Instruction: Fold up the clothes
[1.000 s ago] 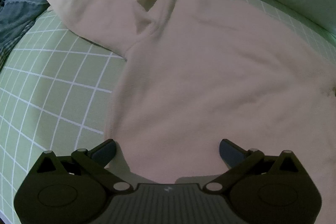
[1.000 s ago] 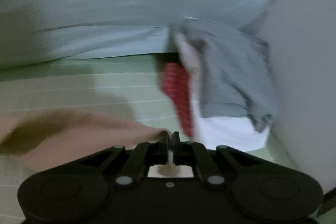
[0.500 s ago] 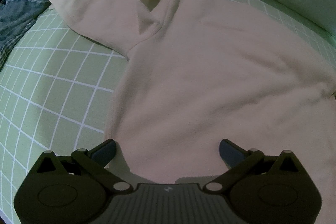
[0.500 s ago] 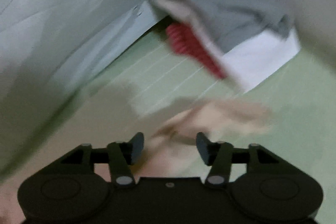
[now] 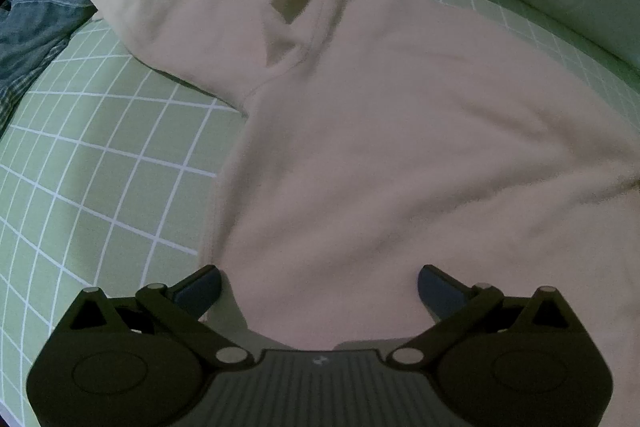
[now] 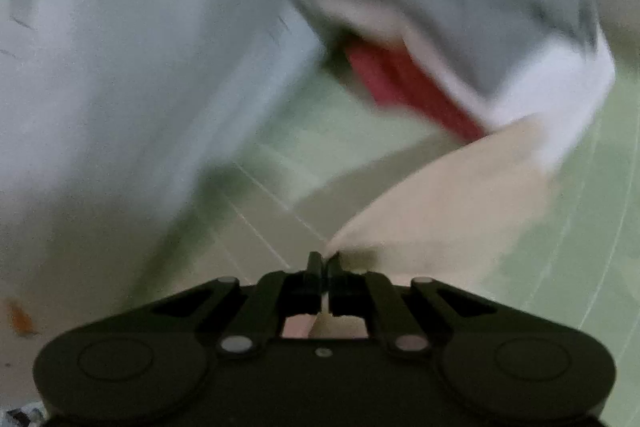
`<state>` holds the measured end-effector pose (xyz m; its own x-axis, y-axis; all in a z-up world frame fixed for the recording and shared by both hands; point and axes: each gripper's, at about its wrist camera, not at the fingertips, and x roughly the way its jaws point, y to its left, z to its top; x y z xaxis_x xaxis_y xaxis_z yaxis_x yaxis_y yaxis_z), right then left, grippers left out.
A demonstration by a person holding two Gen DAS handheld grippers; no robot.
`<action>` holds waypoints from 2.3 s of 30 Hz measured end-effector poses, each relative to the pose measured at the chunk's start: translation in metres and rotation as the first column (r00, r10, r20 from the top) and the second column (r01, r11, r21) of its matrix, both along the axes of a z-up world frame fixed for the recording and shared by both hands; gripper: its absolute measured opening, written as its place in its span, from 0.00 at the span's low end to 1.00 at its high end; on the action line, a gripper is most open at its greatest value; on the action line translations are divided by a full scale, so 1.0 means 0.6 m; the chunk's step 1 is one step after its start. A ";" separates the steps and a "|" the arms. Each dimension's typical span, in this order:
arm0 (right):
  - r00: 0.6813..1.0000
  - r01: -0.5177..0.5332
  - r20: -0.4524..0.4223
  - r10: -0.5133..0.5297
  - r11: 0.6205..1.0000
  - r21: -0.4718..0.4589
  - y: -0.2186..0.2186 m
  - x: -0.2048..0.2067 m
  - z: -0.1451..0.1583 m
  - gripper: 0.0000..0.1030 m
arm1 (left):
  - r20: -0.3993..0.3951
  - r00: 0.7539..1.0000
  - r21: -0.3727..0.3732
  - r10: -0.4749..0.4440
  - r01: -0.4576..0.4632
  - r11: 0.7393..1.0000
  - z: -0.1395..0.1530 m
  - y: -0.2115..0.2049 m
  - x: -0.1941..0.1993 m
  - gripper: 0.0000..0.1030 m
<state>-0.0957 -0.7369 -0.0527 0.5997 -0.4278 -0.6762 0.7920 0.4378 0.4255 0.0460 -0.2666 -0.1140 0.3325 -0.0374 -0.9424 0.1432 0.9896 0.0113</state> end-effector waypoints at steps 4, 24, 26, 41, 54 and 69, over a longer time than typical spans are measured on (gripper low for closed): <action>0.998 0.008 -0.055 -0.013 0.996 -0.084 0.049 -0.062 0.007 0.03 | 0.008 1.000 -0.001 0.003 -0.003 1.000 0.000 -0.001 -0.002 1.00; 0.923 0.105 -0.363 -0.128 0.991 -0.084 -0.052 -0.097 -0.125 0.03 | 0.004 1.000 -0.008 0.028 -0.028 1.000 0.002 0.001 0.001 1.00; 0.905 0.122 -0.395 -0.160 0.985 -0.119 -0.049 -0.107 -0.124 0.02 | 0.003 0.999 -0.013 0.036 -0.036 0.999 0.004 0.002 0.002 1.00; 0.876 -0.309 -0.455 0.158 0.909 -0.279 0.074 0.030 -0.061 0.55 | 0.049 0.993 0.013 0.105 -0.106 0.994 0.019 0.039 0.053 1.00; 0.613 -0.771 -0.414 0.673 0.624 -0.126 0.250 0.198 -0.126 0.56 | 0.049 0.993 -0.022 0.104 -0.103 0.994 0.007 0.054 0.083 1.00; 0.413 -0.907 -0.423 0.807 0.406 -0.111 0.273 0.224 -0.113 0.03 | 0.085 0.991 -0.028 0.102 -0.100 0.995 0.004 0.055 0.086 1.00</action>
<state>0.0385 -0.5731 -0.1205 0.5800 0.0202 -0.8143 -0.0354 0.9994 -0.0004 0.0974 -0.2338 -0.1113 0.4154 -0.0217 -0.9094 0.0421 0.9991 -0.0046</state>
